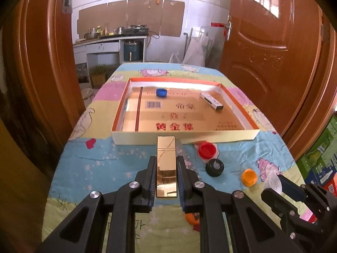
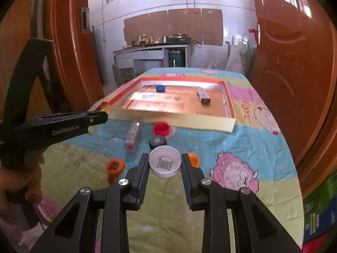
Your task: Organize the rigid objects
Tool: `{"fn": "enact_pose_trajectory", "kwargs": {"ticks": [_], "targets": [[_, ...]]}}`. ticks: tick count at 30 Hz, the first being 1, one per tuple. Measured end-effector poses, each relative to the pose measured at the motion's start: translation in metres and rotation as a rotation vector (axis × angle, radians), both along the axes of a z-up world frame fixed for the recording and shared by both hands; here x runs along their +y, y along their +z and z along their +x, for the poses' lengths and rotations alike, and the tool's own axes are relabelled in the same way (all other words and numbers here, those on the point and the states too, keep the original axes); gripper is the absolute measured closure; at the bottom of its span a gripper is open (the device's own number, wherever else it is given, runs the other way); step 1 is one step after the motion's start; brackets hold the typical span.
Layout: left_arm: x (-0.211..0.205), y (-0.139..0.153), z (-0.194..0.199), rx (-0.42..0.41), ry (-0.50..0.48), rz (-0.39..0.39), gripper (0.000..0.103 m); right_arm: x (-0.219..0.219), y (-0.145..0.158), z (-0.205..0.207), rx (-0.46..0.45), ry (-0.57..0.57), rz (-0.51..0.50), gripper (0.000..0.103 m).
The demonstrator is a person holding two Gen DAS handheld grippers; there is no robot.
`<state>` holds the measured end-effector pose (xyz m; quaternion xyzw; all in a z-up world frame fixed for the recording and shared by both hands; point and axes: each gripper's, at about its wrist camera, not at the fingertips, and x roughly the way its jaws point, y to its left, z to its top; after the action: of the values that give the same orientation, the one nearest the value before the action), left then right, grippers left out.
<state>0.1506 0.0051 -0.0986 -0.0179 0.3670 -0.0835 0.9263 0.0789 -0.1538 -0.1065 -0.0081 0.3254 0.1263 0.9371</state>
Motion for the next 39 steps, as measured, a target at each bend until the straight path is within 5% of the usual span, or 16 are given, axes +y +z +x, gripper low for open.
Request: {"fn": "enact_pose_trajectory", "kwargs": {"ticks": [16,39], "targets": [[0.007,0.03,0.019,-0.043,-0.002,-0.025,0.085,0.003,0.039,0.039,-0.086,-0.009,0.002,0.072],[0.008,0.034,0.082,-0.004,0.008,-0.043,0.085,-0.001,0.052,0.106,-0.08,-0.014,0.036,0.072]]}}
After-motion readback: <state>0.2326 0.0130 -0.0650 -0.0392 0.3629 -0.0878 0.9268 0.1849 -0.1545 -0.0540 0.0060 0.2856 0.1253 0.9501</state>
